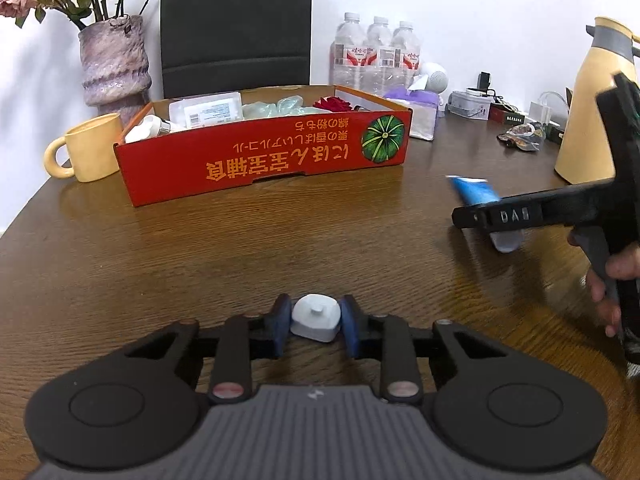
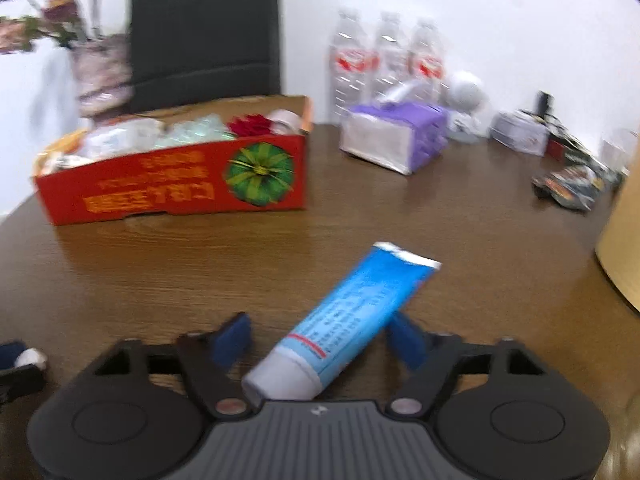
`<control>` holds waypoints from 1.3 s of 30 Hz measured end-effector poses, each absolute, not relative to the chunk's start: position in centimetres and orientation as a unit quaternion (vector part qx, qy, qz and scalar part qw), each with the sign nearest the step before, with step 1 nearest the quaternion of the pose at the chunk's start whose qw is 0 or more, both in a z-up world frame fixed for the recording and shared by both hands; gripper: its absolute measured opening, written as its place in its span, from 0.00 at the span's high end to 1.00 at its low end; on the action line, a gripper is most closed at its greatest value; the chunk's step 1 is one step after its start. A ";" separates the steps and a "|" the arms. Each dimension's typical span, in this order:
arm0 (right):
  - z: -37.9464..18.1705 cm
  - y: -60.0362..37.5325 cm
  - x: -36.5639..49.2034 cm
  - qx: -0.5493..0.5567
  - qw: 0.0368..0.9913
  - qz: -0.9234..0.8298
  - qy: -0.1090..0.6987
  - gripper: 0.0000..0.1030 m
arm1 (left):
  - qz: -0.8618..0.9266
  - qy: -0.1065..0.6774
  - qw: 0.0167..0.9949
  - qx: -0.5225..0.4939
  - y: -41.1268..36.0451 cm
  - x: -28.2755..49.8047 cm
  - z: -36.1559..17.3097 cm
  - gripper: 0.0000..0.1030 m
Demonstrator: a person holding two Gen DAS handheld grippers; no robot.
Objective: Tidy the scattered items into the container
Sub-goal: 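Lift the toothpaste tube with the right gripper and carry it toward the box, then lower the tube and white cap into the box and open both grippers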
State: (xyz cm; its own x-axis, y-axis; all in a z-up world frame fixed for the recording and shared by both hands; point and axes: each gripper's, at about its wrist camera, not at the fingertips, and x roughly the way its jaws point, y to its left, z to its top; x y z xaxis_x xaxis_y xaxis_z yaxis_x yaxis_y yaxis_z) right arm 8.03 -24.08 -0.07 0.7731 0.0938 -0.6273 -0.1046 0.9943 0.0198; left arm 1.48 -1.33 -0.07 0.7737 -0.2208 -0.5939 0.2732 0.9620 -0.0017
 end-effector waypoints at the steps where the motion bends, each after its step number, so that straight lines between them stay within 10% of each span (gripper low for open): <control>1: 0.0 -24.0 7.8 -0.011 0.941 0.061 0.331 0.51 | -0.130 0.309 0.941 0.042 -1.3 1.4 -0.1 0.74; 4: 0.2 -23.9 7.0 -0.020 0.941 0.085 0.328 0.70 | -0.127 0.309 0.942 0.037 -1.1 1.4 0.0 0.74; 24: 8.4 -23.1 5.3 0.049 0.958 0.145 0.241 0.71 | -0.122 0.231 0.965 -0.024 1.4 9.1 10.3 0.74; 39: 13.3 -20.6 25.4 0.037 0.956 0.101 0.273 0.71 | -0.103 0.319 0.942 0.001 -2.5 30.1 10.7 0.74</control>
State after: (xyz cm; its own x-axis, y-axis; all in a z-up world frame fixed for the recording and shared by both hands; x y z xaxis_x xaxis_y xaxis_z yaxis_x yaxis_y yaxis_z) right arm 25.38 -20.64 13.26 0.8307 0.2138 -0.5140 -0.1736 0.9768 0.1257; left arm 30.13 -2.50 10.66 0.7756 -0.1940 -0.6006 0.1951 0.9787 -0.0643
